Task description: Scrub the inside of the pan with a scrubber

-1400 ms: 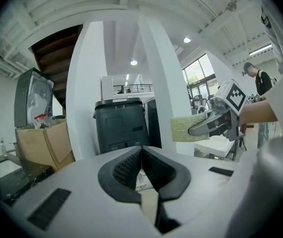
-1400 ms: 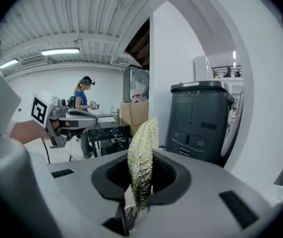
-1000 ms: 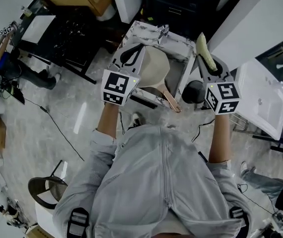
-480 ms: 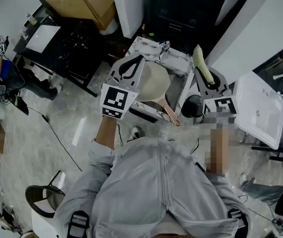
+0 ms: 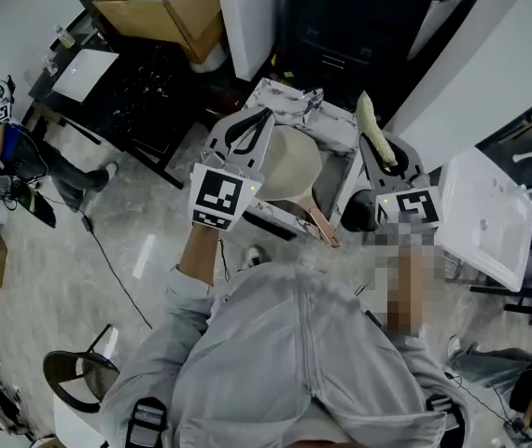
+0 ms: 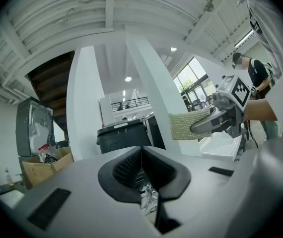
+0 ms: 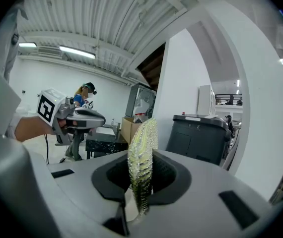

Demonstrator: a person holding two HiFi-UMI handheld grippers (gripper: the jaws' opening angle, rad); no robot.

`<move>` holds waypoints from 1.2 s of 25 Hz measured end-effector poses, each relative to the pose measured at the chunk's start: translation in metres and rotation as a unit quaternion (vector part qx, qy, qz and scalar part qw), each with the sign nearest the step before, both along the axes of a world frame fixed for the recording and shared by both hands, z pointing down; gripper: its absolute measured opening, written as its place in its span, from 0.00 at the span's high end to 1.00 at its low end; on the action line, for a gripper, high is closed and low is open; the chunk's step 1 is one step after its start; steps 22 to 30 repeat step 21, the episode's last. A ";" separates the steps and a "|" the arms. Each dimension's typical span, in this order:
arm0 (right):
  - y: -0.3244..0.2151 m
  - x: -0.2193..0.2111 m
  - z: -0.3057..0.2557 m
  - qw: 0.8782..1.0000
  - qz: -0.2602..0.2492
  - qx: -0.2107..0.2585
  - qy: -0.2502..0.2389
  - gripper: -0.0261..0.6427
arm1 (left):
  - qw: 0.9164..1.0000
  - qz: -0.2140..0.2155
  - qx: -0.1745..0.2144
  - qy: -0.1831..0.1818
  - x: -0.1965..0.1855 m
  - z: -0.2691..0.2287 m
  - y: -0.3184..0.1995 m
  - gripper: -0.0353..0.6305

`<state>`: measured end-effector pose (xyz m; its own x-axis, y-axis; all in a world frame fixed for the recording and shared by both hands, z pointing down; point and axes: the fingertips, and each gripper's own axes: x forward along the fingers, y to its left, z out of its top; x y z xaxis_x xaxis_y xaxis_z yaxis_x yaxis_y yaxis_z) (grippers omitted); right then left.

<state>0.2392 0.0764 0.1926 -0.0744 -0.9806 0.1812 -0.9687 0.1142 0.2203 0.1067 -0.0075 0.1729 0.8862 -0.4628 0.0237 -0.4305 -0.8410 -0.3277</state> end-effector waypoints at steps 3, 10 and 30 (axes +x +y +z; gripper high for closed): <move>-0.003 0.000 0.000 1.000 -0.002 0.000 0.001 0.84 | 1.000 0.001 0.000 -0.002 0.001 0.002 -0.003 0.91; -0.009 -0.001 -0.001 1.000 -0.005 0.003 0.004 0.84 | 1.000 0.001 -0.001 -0.002 0.002 0.004 -0.008 0.91; -0.012 -0.005 -0.008 1.000 -0.017 0.009 0.004 0.84 | 1.000 0.001 0.000 -0.003 0.003 0.002 -0.009 0.91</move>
